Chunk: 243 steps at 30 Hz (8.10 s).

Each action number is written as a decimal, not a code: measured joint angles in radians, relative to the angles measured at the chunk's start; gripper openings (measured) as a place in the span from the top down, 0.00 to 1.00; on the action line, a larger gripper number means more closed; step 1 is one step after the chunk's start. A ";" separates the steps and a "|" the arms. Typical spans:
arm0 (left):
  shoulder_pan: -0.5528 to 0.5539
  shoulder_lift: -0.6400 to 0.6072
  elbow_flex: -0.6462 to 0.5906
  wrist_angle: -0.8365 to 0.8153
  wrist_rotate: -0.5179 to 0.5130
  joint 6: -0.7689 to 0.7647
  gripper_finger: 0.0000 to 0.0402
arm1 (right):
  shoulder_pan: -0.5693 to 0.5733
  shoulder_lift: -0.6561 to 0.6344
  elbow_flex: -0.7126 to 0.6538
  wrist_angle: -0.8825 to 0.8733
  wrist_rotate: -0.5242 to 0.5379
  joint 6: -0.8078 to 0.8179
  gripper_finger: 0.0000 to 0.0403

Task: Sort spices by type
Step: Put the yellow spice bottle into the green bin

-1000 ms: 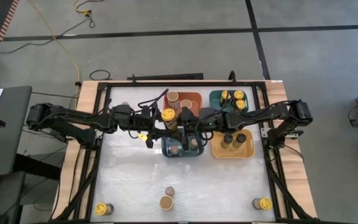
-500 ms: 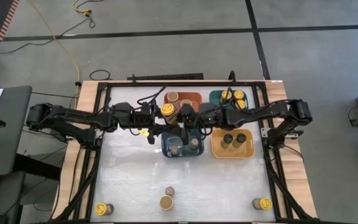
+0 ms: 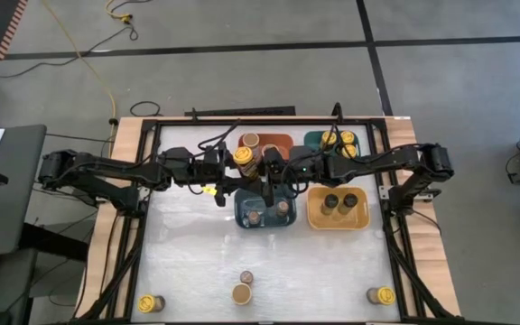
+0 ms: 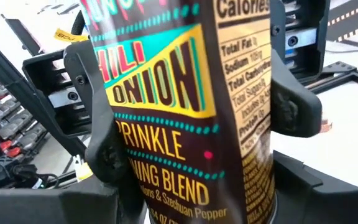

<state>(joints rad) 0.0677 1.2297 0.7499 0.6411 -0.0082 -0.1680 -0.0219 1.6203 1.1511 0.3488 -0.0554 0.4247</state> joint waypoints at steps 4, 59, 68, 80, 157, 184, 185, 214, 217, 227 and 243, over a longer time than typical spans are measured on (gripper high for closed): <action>0.000 0.001 0.000 0.000 0.002 -0.003 0.44 | 0.000 0.000 0.002 -0.021 -0.015 0.017 0.33; -0.049 0.045 0.001 -0.175 -0.053 0.140 0.42 | -0.040 0.051 0.734 -1.508 0.067 -0.427 0.16; -0.050 0.047 0.001 -0.181 -0.063 0.179 0.42 | -0.052 0.312 1.126 -1.651 0.059 -0.462 0.17; -0.050 0.047 0.001 -0.186 -0.084 0.202 0.42 | -0.024 0.372 1.194 -1.671 0.027 -0.459 0.17; -0.049 0.045 0.001 -0.130 -0.116 0.170 0.22 | -0.010 0.365 1.194 -1.556 0.038 -0.422 0.37; -0.044 -0.314 0.000 -0.526 -0.247 0.167 0.18 | 0.015 0.075 0.813 -1.701 0.275 -0.231 0.37; -0.044 -0.314 0.000 -0.528 -0.247 0.167 0.18 | 0.015 0.026 0.740 -1.662 0.286 -0.215 0.37; 0.055 -0.314 0.000 -0.494 -0.382 0.171 0.18 | -0.241 -0.490 -0.311 -1.024 0.548 0.084 0.35; 0.061 -0.314 0.001 -0.494 -0.382 0.171 0.18 | -0.267 -0.491 -0.341 -1.001 0.547 0.083 0.35; 0.063 -0.314 0.000 -0.494 -0.381 0.164 0.18 | -0.324 -0.491 -0.394 -0.905 0.537 0.065 0.35; 0.063 -0.314 0.001 -0.493 -0.381 0.145 0.18 | -0.360 -0.486 -0.511 -0.798 0.521 0.053 0.35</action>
<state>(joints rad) 0.1307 0.9161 0.7505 0.1478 -0.3894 -0.0231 -0.3815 1.1341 0.6402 -0.4493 0.4652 0.4773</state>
